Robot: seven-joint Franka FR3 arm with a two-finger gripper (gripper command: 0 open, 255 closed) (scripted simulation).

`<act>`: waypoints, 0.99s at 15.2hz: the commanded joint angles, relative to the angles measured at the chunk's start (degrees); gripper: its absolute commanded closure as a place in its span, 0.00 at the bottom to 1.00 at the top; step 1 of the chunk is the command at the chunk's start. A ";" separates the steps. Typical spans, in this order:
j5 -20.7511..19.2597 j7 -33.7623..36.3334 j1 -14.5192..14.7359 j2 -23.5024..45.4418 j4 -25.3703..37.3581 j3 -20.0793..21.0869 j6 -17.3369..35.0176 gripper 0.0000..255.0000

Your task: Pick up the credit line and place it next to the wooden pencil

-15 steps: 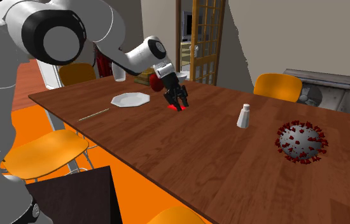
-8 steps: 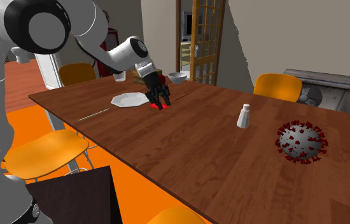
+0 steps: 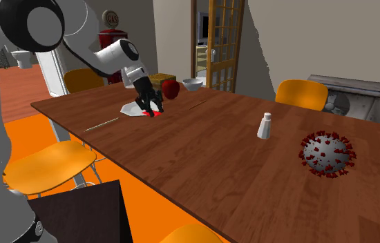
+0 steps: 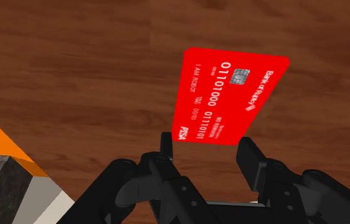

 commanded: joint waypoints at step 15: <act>3.25 14.75 11.34 2.84 -0.24 5.38 -6.75 1.00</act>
